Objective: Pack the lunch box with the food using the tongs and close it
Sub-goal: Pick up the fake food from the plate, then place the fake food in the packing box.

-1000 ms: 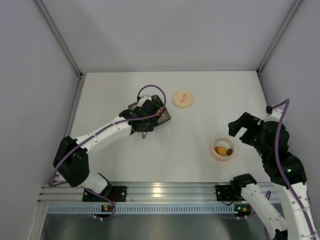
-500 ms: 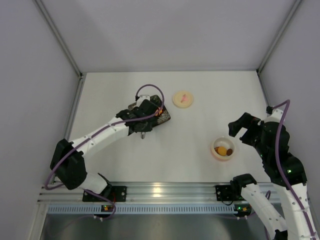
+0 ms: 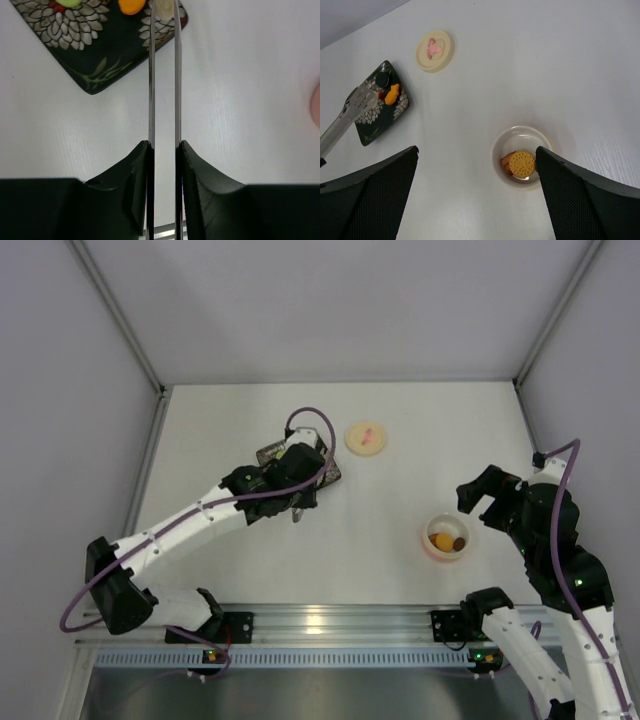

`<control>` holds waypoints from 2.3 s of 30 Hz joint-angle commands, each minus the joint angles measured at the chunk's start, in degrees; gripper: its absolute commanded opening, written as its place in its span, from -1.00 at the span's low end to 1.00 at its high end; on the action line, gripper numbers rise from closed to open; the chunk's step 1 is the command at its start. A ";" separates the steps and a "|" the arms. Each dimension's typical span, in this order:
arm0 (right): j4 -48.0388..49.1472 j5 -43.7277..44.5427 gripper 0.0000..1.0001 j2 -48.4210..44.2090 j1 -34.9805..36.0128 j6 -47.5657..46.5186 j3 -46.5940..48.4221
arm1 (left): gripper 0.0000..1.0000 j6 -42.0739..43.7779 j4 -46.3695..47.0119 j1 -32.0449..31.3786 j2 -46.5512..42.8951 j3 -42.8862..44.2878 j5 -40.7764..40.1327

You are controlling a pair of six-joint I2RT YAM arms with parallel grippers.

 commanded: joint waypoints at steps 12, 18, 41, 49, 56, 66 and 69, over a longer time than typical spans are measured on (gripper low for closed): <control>-1.32 1.80 0.99 -0.03 -0.84 -0.43 2.44 | -0.51 0.46 5.40 -26.70 16.38 20.27 -0.99; -1.93 2.42 0.99 -0.12 -0.84 -0.78 2.88 | -0.50 1.08 8.12 -28.99 22.01 23.87 2.88; -1.67 2.50 0.99 0.50 -0.84 -1.22 3.32 | -0.41 0.55 6.37 -29.78 26.85 26.51 2.80; -1.49 2.42 0.99 0.41 -0.84 -1.13 2.80 | -0.30 0.29 5.75 -29.78 26.76 26.25 2.09; -1.49 2.15 0.99 0.15 -0.84 -1.04 2.44 | -0.24 0.11 5.58 -29.78 26.50 25.98 1.83; -1.49 2.15 0.99 -0.03 -0.84 -0.95 2.27 | -0.18 0.11 5.66 -29.78 26.15 25.63 1.92; -1.49 2.24 0.99 -0.11 -0.84 -0.95 2.18 | -0.17 0.11 5.75 -29.78 25.97 25.46 1.74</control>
